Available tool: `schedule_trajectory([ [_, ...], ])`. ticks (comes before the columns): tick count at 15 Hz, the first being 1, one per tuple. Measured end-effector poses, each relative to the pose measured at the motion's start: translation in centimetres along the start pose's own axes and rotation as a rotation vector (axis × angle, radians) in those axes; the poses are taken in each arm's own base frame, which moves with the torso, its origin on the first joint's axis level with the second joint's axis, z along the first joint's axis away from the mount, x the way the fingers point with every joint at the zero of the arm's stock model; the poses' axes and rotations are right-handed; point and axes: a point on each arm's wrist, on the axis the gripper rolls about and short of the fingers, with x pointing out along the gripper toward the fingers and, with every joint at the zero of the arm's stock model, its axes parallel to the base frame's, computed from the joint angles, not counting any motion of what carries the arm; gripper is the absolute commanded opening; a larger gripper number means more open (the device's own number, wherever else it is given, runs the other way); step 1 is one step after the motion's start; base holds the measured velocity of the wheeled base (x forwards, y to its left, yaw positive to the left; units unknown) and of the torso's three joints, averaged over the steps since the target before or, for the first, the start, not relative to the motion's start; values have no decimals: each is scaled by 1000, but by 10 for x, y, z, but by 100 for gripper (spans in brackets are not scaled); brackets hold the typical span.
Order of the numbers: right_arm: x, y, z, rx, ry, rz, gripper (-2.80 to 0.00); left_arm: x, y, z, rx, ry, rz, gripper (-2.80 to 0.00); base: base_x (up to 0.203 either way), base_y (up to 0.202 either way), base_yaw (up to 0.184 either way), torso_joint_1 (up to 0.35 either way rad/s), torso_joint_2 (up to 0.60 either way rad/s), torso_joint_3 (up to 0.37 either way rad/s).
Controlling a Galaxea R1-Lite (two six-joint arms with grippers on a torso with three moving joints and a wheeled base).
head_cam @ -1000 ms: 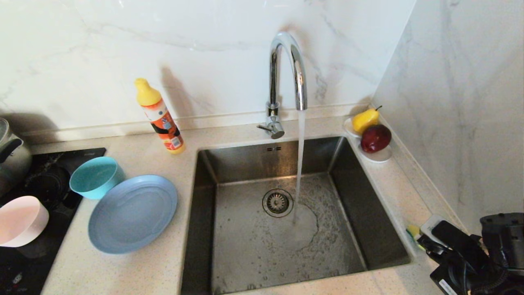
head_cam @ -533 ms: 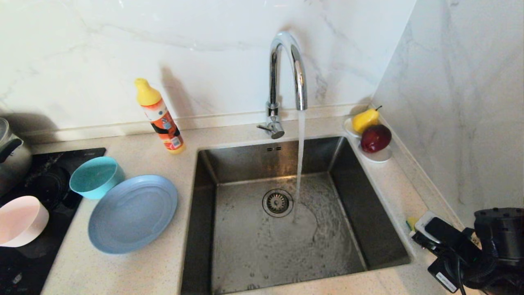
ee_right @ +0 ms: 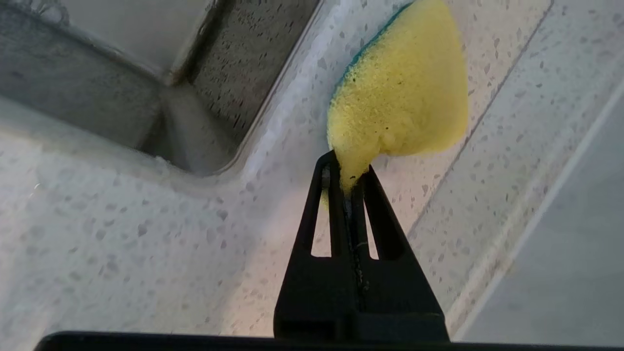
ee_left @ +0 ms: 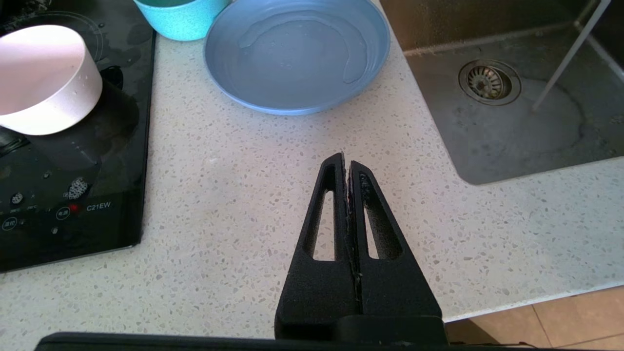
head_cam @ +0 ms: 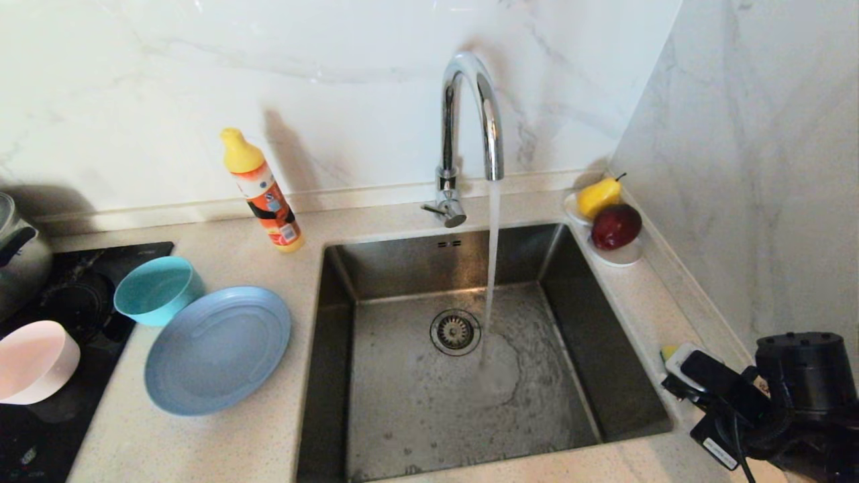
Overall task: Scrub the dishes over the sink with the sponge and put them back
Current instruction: Put down the sponge
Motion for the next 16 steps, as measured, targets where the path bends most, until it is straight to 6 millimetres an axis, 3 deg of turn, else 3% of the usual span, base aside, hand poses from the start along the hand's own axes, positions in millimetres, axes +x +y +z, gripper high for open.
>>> schedule_trajectory([
  [9, 7, 0, 6, 0, -18, -18, -280, 0, 0, 0, 0, 1, 0, -280, 0, 0, 0, 0, 0, 0],
  [10, 7, 0, 5, -1, -16, -17, 0, 0, 0, 0, 0, 1, 0, -280, 0, 0, 0, 0, 0, 0],
  [16, 7, -2, 8, 4, -19, -35, 0, 0, 0, 0, 0, 1, 0, -280, 0, 0, 0, 0, 0, 0],
])
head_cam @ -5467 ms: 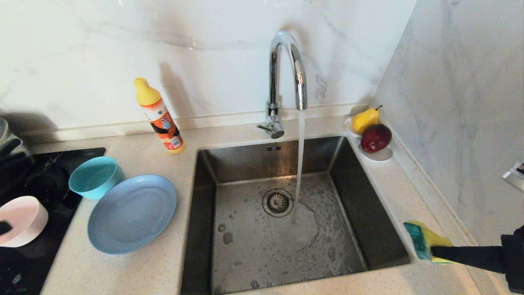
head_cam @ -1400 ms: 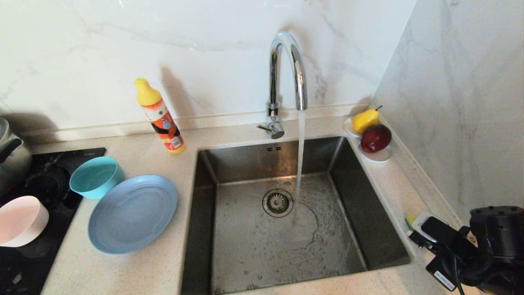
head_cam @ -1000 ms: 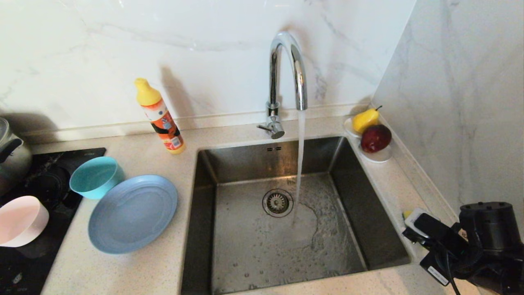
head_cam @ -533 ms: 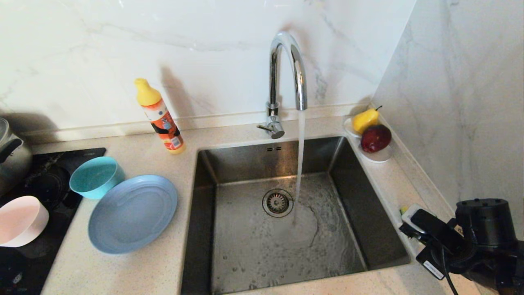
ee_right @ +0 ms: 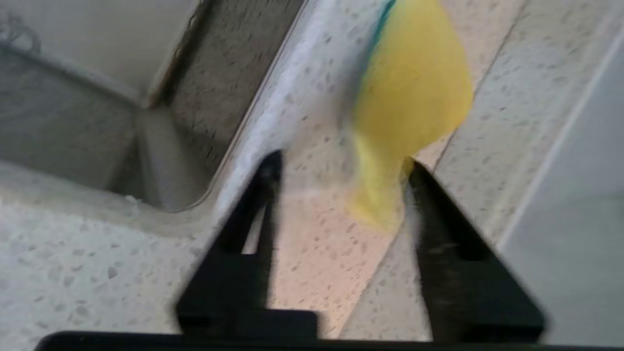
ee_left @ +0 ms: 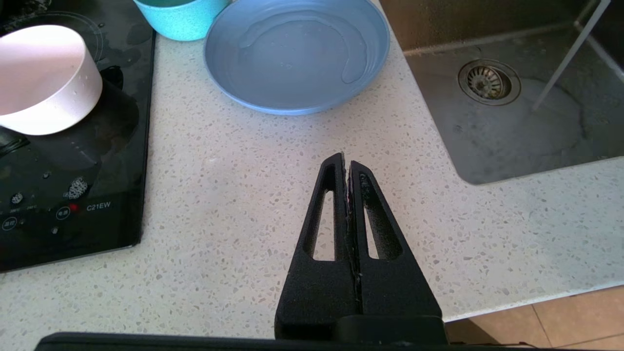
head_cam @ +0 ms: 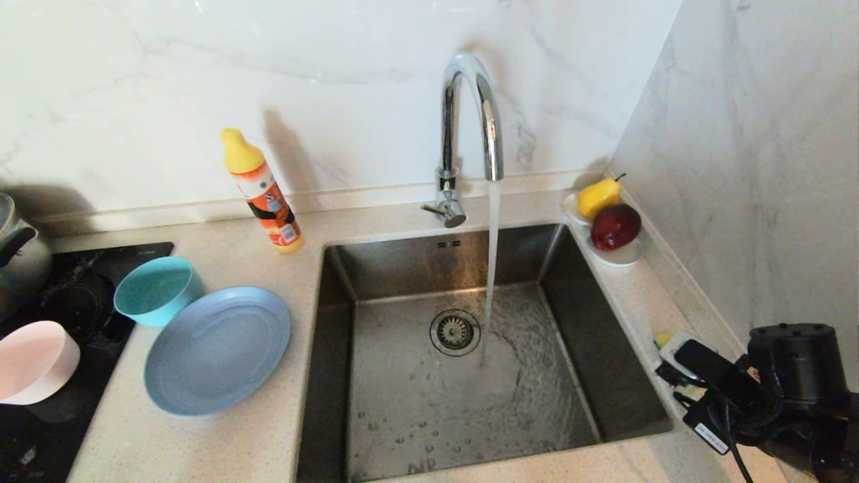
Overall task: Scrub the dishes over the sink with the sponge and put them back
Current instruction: Put down the sponge, then turn off the faucet
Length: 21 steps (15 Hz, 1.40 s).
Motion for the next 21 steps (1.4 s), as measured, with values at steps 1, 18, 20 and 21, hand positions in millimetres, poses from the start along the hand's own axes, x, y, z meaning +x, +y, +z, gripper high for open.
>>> schedule_trajectory([
  [1, 0, -1, 1, 2, -3, -2, 0, 0, 0, 0, 0, 0, 0, -280, 0, 0, 0, 0, 0, 0],
  [18, -60, -39, 31, 367, -198, -68, -280, 0, 0, 0, 0, 0, 0, -280, 0, 0, 0, 0, 0, 0],
  [20, -84, -43, 23, 397, -253, -48, -280, 0, 0, 0, 0, 1, 0, -280, 0, 0, 0, 0, 0, 0],
  [21, -99, -46, 16, 414, -285, -40, -280, 0, 0, 0, 0, 1, 0, -280, 0, 0, 0, 0, 0, 0],
])
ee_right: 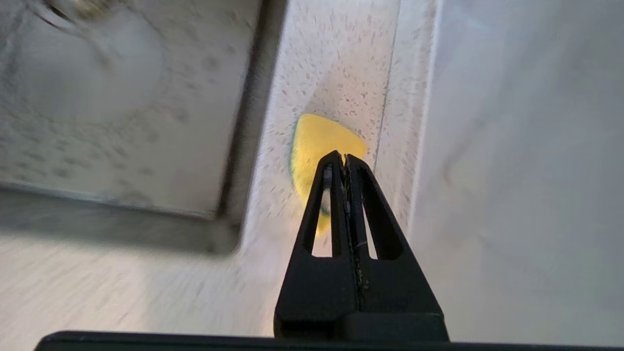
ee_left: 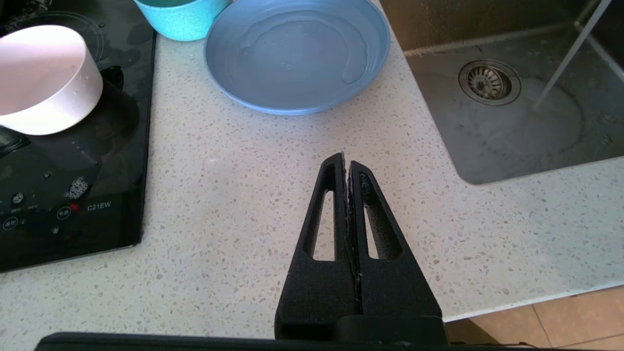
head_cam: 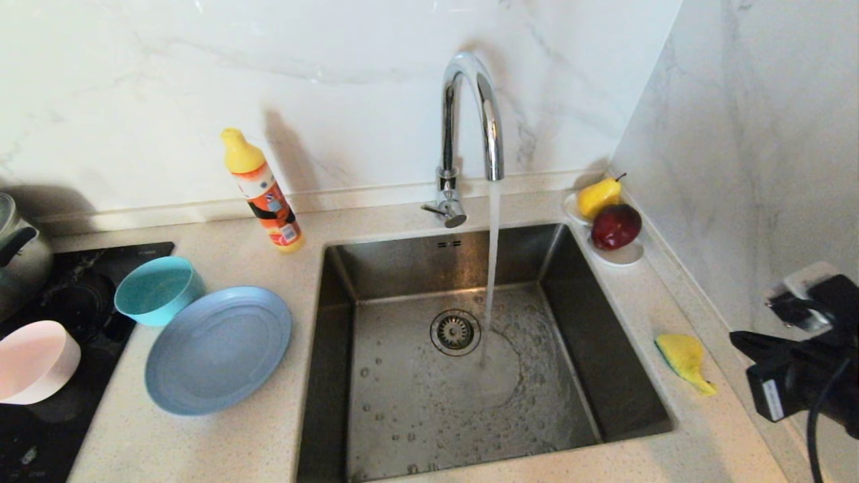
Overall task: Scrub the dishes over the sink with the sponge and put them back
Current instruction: Turn off the faucet
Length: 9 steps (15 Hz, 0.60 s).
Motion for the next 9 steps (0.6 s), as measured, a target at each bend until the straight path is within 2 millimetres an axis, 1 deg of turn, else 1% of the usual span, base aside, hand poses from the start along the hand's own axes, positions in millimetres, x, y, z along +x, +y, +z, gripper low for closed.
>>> schedule_trajectory([
  [2, -31, -10, -9, 35, -41, -5, -280, 0, 0, 0, 0, 0, 0, -280, 0, 0, 0, 0, 0, 0],
  [4, -66, -15, -27, 85, -78, -27, -280, 0, 0, 0, 0, 0, 0, -280, 0, 0, 0, 0, 0, 0],
  [7, -109, -11, -67, 143, -134, -66, -280, 0, 0, 0, 0, -1, 1, -280, 0, 0, 0, 0, 0, 0],
  [9, -127, -2, -96, 162, -180, -93, -280, 0, 0, 0, 0, 0, 0, -280, 0, 0, 0, 0, 0, 0],
])
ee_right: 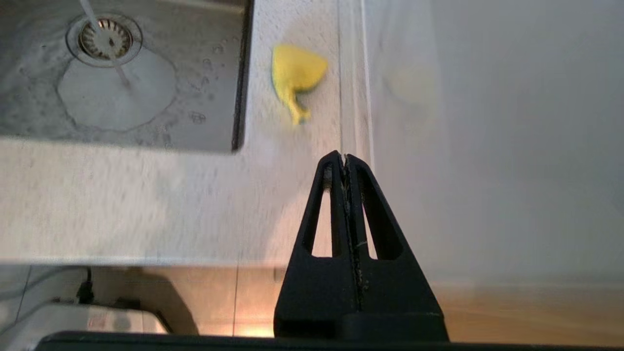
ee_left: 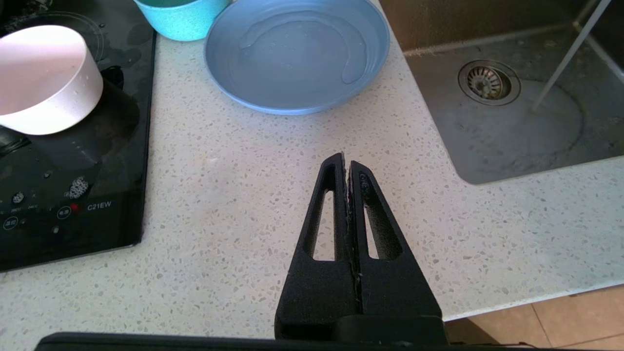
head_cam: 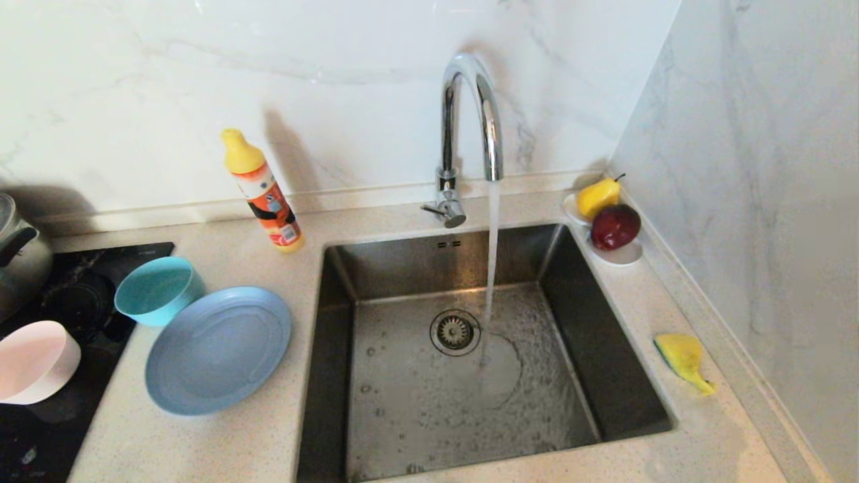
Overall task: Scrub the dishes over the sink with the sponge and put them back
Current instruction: Turn off the faucet
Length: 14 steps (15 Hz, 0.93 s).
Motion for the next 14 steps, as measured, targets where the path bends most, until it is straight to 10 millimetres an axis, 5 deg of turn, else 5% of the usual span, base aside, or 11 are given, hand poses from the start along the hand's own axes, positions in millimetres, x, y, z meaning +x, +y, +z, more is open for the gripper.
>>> schedule_trajectory([
  [5, -28, 9, -52, 77, -87, 17, -280, 0, 0, 0, 0, 1, 0, -280, 0, 0, 0, 0, 0, 0],
  [14, -31, 12, -65, 192, -124, 50, -280, 0, 0, 0, 0, 2, 0, -280, 0, 0, 0, 0, 0, 0],
])
